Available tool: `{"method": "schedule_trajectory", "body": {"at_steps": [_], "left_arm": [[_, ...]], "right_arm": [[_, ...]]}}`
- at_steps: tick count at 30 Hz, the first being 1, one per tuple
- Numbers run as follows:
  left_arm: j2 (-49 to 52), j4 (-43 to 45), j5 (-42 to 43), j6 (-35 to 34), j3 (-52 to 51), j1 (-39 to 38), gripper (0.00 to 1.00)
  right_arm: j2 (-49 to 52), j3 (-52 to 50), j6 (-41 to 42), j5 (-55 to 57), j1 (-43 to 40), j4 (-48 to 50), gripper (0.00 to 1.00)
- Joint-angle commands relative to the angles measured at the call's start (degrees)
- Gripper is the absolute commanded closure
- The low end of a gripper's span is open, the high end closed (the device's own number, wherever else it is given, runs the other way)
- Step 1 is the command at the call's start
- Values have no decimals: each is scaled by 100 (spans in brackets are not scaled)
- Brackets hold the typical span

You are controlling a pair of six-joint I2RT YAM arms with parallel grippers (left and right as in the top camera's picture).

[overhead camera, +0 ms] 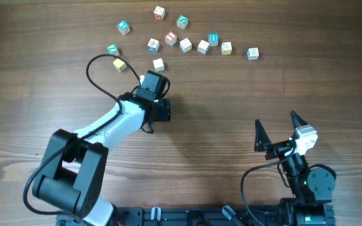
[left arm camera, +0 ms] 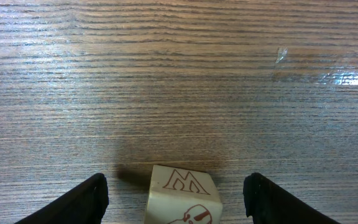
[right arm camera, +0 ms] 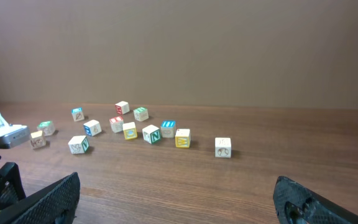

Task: Form a horizontal line
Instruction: 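Lower the block onto the table and open the left gripper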

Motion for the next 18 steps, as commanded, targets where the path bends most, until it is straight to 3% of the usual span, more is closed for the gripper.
{"method": "schedule_trajectory", "body": {"at_steps": [1, 6, 11, 13, 18], "left_arm": [[66, 20, -96, -7, -39, -26, 28], [66, 24, -96, -9, -39, -26, 34], [66, 24, -96, -15, -39, -26, 56], [66, 33, -98, -328, -39, -24, 57], [66, 63, -103, -330, -39, -24, 64]], "right_arm": [[-42, -4, 17, -50, 28, 33, 0], [-42, -4, 17, -50, 28, 33, 0], [-42, -4, 17, -50, 28, 33, 0], [-42, -4, 17, -50, 28, 33, 0], [-42, -4, 17, -50, 28, 33, 0]]}}
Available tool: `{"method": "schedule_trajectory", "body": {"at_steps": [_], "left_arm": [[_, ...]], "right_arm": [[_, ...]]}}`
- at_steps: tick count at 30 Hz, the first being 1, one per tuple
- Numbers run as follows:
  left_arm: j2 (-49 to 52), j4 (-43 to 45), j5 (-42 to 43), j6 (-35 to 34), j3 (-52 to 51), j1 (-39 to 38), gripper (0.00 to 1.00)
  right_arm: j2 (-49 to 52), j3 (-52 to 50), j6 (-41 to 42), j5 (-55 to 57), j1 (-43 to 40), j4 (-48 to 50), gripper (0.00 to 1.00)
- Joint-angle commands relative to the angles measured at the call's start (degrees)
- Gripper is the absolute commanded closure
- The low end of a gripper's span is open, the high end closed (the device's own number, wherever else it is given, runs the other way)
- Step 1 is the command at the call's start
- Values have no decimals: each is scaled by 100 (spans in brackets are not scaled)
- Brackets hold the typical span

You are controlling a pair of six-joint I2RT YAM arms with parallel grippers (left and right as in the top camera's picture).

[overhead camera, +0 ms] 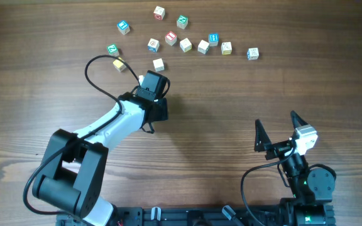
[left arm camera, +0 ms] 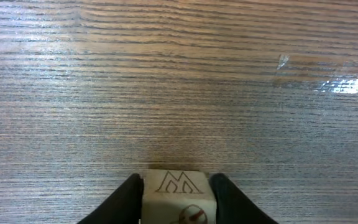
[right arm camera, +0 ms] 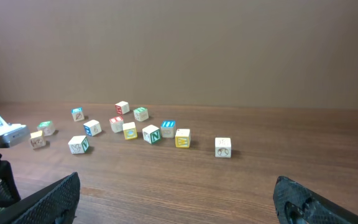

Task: Form a horizontal line
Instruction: 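Lower the block onto the table and open the left gripper, then move the left gripper back to the block cluster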

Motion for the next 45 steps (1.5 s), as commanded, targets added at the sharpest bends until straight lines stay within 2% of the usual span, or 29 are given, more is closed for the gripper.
{"method": "schedule_trajectory", "body": {"at_steps": [1, 11, 18, 21, 24, 26, 28, 32, 35, 37, 40, 41, 42, 43, 45], "left_arm": [[66, 42, -107, -98, -39, -22, 64], [66, 146, -310, -94, -39, -22, 62], [66, 144, -310, -20, -39, -24, 64], [66, 70, -304, -11, -39, -26, 55], [66, -31, -223, -9, -39, -26, 63], [66, -7, -225, -7, -39, -26, 73], [66, -4, -225, -7, -39, -26, 75], [66, 186, -223, 444, -39, -26, 71], [66, 188, -223, 455, -39, -26, 67], [66, 181, -223, 599, -39, -26, 61], [66, 179, -223, 597, -39, -26, 59], [66, 181, -223, 597, -39, -26, 54], [66, 177, -223, 597, -39, -26, 54], [66, 162, -225, 597, -39, -26, 60], [66, 166, -223, 597, -39, -26, 63]], "right_arm": [[-42, -4, 15, -50, 28, 33, 0], [-42, -4, 17, -50, 28, 33, 0], [-42, -4, 15, -50, 28, 33, 1], [-42, -4, 15, -50, 28, 33, 0], [-42, -4, 17, -50, 28, 33, 0], [-42, -4, 17, -50, 28, 33, 0], [-42, -7, 15, -50, 28, 33, 0], [-42, -4, 15, -50, 28, 33, 0], [-42, -4, 17, -50, 28, 33, 0], [-42, -4, 17, -50, 28, 33, 0], [-42, -4, 17, -50, 28, 33, 0], [-42, -4, 20, -52, 28, 33, 0], [-42, -4, 17, -50, 28, 33, 0], [-42, -4, 15, -50, 28, 33, 0], [-42, -4, 17, -50, 28, 33, 0]]}}
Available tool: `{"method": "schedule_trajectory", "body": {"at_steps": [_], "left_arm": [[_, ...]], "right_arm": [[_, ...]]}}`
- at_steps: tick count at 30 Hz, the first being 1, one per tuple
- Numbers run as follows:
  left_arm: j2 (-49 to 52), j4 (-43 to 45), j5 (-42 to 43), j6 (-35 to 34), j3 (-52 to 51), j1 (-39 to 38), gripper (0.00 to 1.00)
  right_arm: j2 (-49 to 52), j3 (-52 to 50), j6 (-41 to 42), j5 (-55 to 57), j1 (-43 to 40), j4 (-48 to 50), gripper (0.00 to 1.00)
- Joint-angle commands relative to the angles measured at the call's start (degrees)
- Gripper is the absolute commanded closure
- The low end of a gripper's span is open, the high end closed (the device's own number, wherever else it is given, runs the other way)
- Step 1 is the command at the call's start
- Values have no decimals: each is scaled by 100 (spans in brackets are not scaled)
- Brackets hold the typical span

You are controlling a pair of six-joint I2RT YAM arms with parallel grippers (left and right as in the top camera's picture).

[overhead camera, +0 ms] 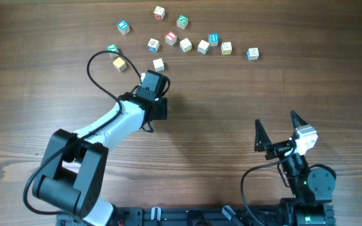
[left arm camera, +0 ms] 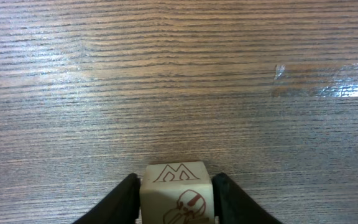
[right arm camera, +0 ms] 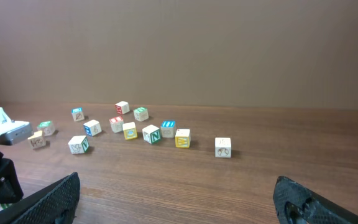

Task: Form a horizontal line
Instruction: 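Move the left gripper back to the block cluster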

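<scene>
A cream block [left arm camera: 176, 186] with a red M on top and a red skull-like drawing on its near face sits between the fingers [left arm camera: 122, 200] of my left gripper [left arm camera: 176, 200], which is shut on it. Overhead, that gripper [overhead camera: 158, 108] hides the block, just below the scattered blocks. Whether the block is off the table cannot be told. A loose row of blocks [overhead camera: 203, 46] runs from the middle to the right-hand block [overhead camera: 252, 53]. My right gripper [overhead camera: 275, 134] is open at the near right and holds nothing.
Other lettered blocks lie at the far side: a yellow one [overhead camera: 119, 63], a cream one [overhead camera: 158, 64], a green one [overhead camera: 112, 49] and several behind them [overhead camera: 159, 11]. The left arm's cable [overhead camera: 96, 66] loops beside the yellow block.
My left gripper is still shut on the M block and has shifted slightly with it; the block shows a little higher in the wrist view. The right arm has not moved.
First my left gripper stood open around the M block on the table below the scattered blocks. Then its fingers were shut on the block's sides. Now it still grips the block at nearly the same place. The other blocks and the right arm stayed put.
</scene>
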Motion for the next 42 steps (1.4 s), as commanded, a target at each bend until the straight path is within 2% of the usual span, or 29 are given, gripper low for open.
{"method": "schedule_trajectory", "body": {"at_steps": [1, 4, 6, 8, 9, 13, 17, 21, 25, 29, 32, 35, 38, 39, 41, 42], "left_arm": [[66, 2, -9, 44, -37, -26, 64], [66, 7, -9, 44, -37, -26, 64], [66, 2, -11, 48, -37, -26, 61], [66, 2, -11, 46, -37, -26, 52], [66, -2, -11, 44, -37, -26, 51], [66, -199, -7, 39, -39, -26, 53], [66, -181, 57, 44, -37, -26, 62], [66, -166, 55, 42, -37, -26, 62], [66, -155, 55, 42, -37, -26, 44], [66, -149, 57, 39, -37, -26, 34], [66, -125, 52, 39, -37, -26, 19], [-17, -254, 44, 42, 258, 44, 18], [-267, -780, -144, 44, 1292, 387, 18], [-315, -933, -140, 42, 1775, 555, 21], [-306, -1381, -11, 44, 3130, 898, 37], [-299, -1600, 179, 42, 3919, 1069, 83]], "right_arm": [[-42, -4, 15, -50, 28, 33, 0], [-42, -4, 15, -50, 28, 33, 0], [-42, -4, 17, -52, 28, 33, 0], [-42, -4, 17, -50, 28, 33, 0], [-42, -4, 17, -50, 28, 33, 0], [-42, -4, 17, -50, 28, 33, 0], [-42, -4, 17, -50, 28, 33, 0], [-42, -4, 15, -50, 28, 33, 0], [-42, -4, 17, -50, 28, 33, 0], [-42, -4, 15, -50, 28, 33, 0], [-42, -4, 17, -50, 28, 33, 0], [-42, -4, 15, -50, 28, 33, 0], [-42, -4, 17, -50, 28, 33, 0], [-42, -4, 17, -50, 28, 33, 0], [-42, -4, 17, -50, 28, 33, 0], [-42, -4, 17, -50, 28, 33, 0]]}}
